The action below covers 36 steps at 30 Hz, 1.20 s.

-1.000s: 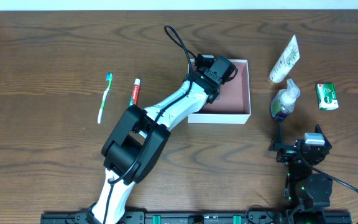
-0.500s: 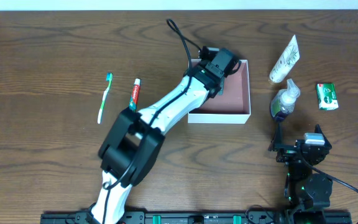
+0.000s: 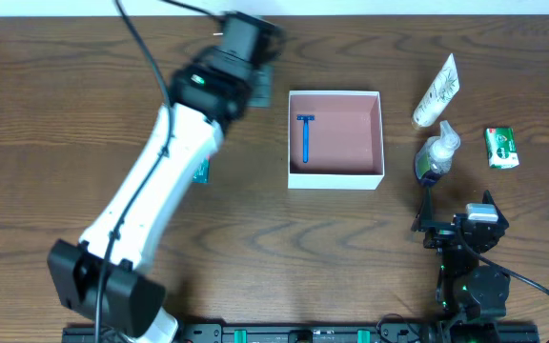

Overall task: Pack container
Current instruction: 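Open the left gripper to drop the razor into the box, then move the left gripper to the Colgate toothpaste tube and grasp it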

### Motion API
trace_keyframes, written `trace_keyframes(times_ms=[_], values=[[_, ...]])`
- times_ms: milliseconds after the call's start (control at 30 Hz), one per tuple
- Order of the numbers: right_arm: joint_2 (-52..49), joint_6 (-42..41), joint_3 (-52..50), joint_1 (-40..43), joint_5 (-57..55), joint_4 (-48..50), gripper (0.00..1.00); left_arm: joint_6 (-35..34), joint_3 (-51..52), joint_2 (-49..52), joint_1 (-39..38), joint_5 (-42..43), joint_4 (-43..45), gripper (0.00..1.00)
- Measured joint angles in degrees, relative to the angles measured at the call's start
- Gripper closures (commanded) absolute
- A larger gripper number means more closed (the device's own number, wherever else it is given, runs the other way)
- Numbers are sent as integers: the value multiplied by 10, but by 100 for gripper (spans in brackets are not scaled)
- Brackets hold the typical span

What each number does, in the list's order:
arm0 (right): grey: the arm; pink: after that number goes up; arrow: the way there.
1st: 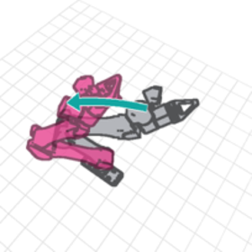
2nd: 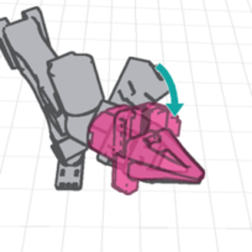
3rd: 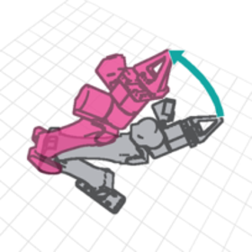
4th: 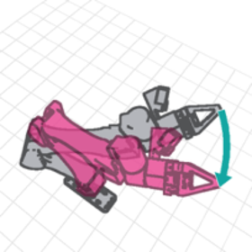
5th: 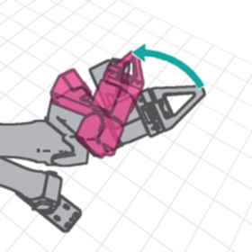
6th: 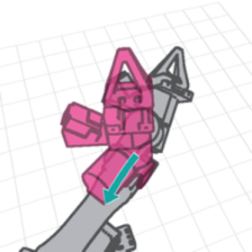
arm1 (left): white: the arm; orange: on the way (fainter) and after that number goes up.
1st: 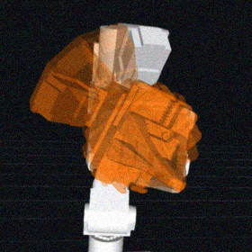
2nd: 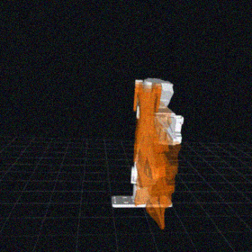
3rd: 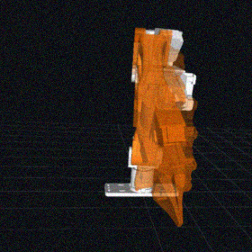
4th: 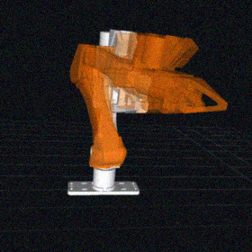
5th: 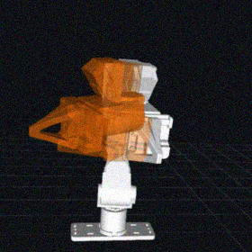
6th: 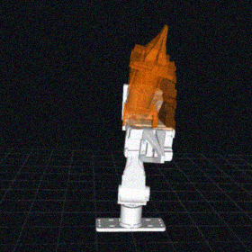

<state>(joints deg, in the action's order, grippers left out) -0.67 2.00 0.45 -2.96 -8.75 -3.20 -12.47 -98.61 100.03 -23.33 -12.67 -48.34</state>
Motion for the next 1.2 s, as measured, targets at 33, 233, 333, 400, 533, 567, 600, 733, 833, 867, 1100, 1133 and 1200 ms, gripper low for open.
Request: trace_keyframes(times_ms=[33,233,333,400,533,567,600,733,833,867,1100,1133,1200], values=[[0,0,0,0,0,0,1,11,5,7,22,7,-6,48],[0,0,0,0,0,0,1,112,50,56,147,96,0,48],[0,0,0,0,0,0,1,151,53,80,190,121,6,48],[0,0,0,0,0,0,1,172,53,98,206,129,8,49],[0,0,0,0,0,0,1,197,53,144,209,143,8,49],[0,0,0,0,0,0,1,201,53,158,206,148,8,49],[0,0,0,0,0,0,1,203,53,173,202,155,8,49],[0,0,0,0,0,0,1,204,54,217,186,171,8,49],[0,0,0,0,0,0,1,200,54,227,176,178,6,49],[0,0,0,0,0,0,1,200,54,227,172,179,4,49],[0,0,0,0,0,0,1,198,55,227,160,183,-10,49],[0,0,0,0,0,0,1,198,57,227,159,183,-8,49],[0,0,0,0,0,0,1,195,64,227,159,183,-5,49]])
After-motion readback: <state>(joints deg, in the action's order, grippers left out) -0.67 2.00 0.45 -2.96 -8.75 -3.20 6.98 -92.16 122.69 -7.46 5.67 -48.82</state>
